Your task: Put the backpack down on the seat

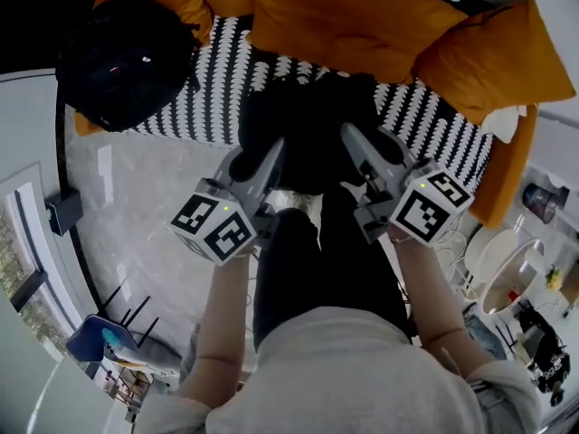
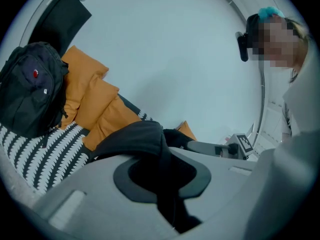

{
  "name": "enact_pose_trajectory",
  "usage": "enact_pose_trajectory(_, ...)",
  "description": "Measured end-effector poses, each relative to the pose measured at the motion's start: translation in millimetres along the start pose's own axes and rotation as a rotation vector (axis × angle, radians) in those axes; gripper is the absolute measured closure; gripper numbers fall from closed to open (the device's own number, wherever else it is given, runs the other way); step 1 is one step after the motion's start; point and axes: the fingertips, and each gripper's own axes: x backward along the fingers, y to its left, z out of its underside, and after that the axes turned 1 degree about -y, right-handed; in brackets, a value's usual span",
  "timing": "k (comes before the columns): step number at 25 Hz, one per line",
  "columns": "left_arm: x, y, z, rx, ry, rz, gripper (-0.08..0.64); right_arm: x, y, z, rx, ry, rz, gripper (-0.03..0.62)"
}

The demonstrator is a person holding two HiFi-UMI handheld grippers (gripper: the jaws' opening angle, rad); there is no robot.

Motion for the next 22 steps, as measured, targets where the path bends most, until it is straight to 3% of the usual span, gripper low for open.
enact_pose_trajectory(5,-25,40,11,-0.061,0.07,-0.055,0.511,-31,-43,5,-0.021,0.019,0.025,0.531)
enact_pose_trajectory(10,-45,69,28,-0.065,0.091,-0.091,0.511,-52,-79,20,-0.031,0.052,0.034,0.531)
enact_pose_trajectory(16,-81,107,44,-0.066,0.082,-0.138,0.511,-93,-116,28,-0.002,0.046,0.067,0.529)
enact_pose_trajectory(22,-104,136,40,-0.045,0.043,-0.15,0.511,-110,-140,24,-0.04,-0.004,0.017,0.52)
